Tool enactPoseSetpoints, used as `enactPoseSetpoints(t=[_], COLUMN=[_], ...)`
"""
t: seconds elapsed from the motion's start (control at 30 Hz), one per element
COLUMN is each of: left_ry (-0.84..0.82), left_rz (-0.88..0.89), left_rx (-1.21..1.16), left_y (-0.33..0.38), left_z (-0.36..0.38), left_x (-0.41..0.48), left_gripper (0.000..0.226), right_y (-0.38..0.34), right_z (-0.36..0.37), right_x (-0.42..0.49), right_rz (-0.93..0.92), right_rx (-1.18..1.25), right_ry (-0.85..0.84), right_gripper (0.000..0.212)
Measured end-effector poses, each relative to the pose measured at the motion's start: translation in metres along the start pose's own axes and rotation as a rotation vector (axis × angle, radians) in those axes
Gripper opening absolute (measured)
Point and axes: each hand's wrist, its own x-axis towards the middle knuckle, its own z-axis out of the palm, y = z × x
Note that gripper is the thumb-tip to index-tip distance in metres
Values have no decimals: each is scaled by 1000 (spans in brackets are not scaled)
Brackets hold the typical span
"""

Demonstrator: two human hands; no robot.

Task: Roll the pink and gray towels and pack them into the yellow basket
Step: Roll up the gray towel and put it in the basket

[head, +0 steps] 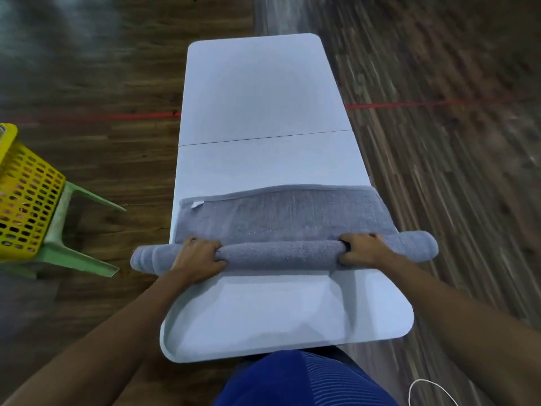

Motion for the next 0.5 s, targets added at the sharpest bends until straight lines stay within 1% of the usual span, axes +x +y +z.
enactPoseSetpoints(t=[0.03,0.07,0.1,0.13,0.17,0.2,0.23,0.27,0.33,0.37,0.4,0.5], left_ry=[-94,-178,-185,-105,42,211,327,385,318,261,214,194], left_rz=[-33,-82,-115,-141,-164,-170,-144,-81,88,121,112,73], left_rx=[-73,-154,-216,-252,-271,-271,-268,-247,-95,-26,-3,3], left_y=[-2,-5,-9,-10,-11,-10,-8,-3,4,7,7,11], left_z=[-7,-11,-13,-12,-10,-6,0,5,18,22,24,13], left_x=[3,5,7,8,8,7,7,6,2,1,0,5], left_gripper=[44,43,40,35,31,34,39,43,53,59,61,43], right_y=[1,2,3,4,3,2,-1,-1,-1,0,1,-3], right_z=[-4,-6,-7,-6,-5,-2,-1,1,6,10,13,8], right_x=[2,4,5,6,6,4,2,0,-3,-4,-3,1], right_rz=[12,23,32,45,51,37,-2,-52,-127,-132,-123,-95], right_rx=[57,103,129,130,114,103,98,85,-19,-76,-117,-167], right_ry=[-44,-35,25,129,262,390,483,501,402,350,328,290], right_gripper=[53,54,53,50,46,40,39,44,62,66,64,48])
